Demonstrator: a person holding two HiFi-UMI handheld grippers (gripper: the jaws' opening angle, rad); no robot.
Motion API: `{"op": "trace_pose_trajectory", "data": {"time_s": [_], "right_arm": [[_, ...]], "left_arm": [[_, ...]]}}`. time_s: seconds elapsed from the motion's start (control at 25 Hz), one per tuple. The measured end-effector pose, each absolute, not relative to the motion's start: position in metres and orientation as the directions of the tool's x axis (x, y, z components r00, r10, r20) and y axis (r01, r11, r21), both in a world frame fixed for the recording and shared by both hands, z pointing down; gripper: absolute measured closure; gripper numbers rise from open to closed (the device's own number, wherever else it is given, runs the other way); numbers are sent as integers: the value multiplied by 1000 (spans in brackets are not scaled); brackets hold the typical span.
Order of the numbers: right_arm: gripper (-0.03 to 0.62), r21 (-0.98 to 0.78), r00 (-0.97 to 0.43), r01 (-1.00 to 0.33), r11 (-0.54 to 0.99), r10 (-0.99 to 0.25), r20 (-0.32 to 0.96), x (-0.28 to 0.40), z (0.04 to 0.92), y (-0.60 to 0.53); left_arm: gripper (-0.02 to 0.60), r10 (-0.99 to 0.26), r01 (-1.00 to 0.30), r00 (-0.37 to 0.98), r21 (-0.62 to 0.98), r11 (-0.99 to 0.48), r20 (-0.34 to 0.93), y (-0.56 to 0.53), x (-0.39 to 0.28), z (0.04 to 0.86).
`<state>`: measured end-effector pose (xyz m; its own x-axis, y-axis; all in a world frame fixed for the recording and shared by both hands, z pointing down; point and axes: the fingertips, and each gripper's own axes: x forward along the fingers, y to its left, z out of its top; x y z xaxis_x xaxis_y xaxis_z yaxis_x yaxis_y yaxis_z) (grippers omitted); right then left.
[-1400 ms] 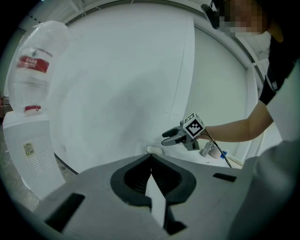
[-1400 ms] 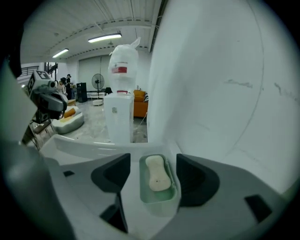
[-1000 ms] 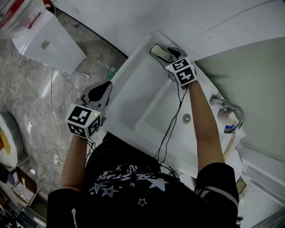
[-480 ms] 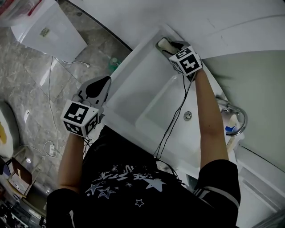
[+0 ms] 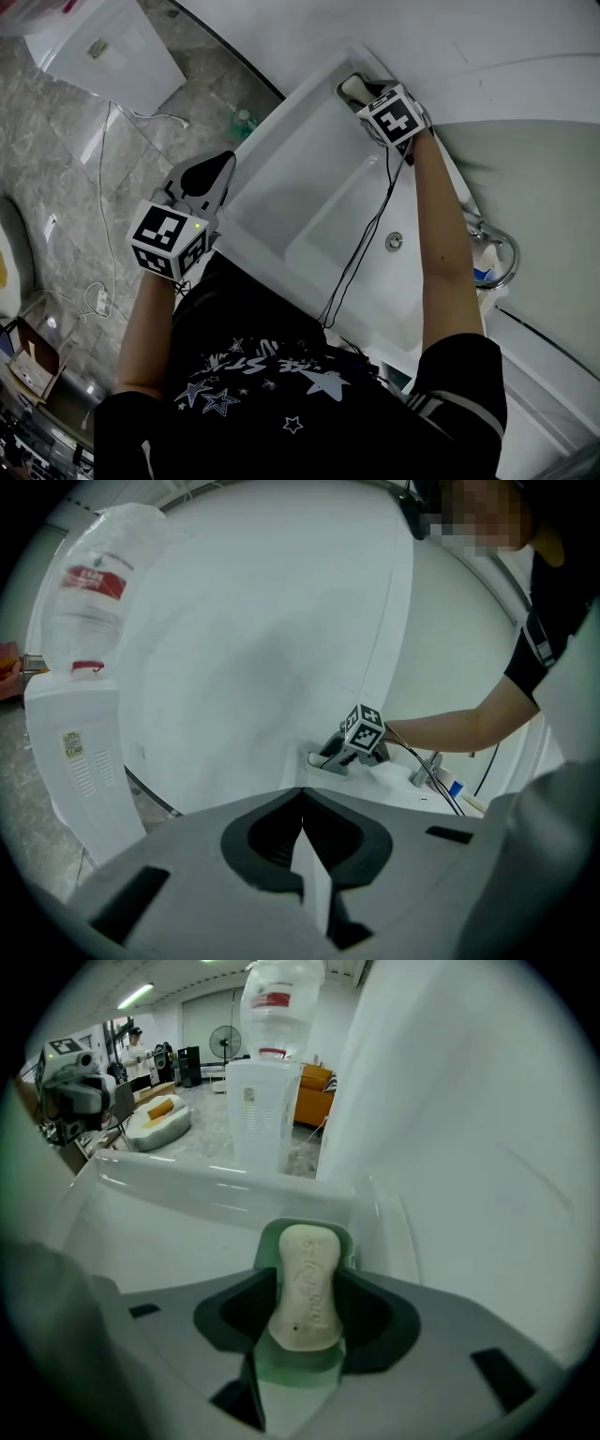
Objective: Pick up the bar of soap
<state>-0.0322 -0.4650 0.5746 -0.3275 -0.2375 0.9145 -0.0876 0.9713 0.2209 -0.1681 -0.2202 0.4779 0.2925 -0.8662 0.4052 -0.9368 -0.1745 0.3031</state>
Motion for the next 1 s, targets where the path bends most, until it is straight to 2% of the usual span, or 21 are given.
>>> {"op": "trace_pose_trajectory", "data": {"time_s": [0.32, 0.6, 1.0], "right_arm": [[399, 275, -270, -76, 958, -285, 920, -44, 570, -466], [407, 262, -293, -188, 947, -309, 905, -34, 575, -467], [411, 283, -340, -242, 928, -355, 871, -34, 558, -462]], "left_arm": [[571, -865, -933, 302, 309, -182, 401, -222, -162, 478], [571, -867, -934, 301, 306, -184, 398, -216, -165, 475], [571, -875, -934, 295, 310, -178, 385, -203, -170, 468]]}}
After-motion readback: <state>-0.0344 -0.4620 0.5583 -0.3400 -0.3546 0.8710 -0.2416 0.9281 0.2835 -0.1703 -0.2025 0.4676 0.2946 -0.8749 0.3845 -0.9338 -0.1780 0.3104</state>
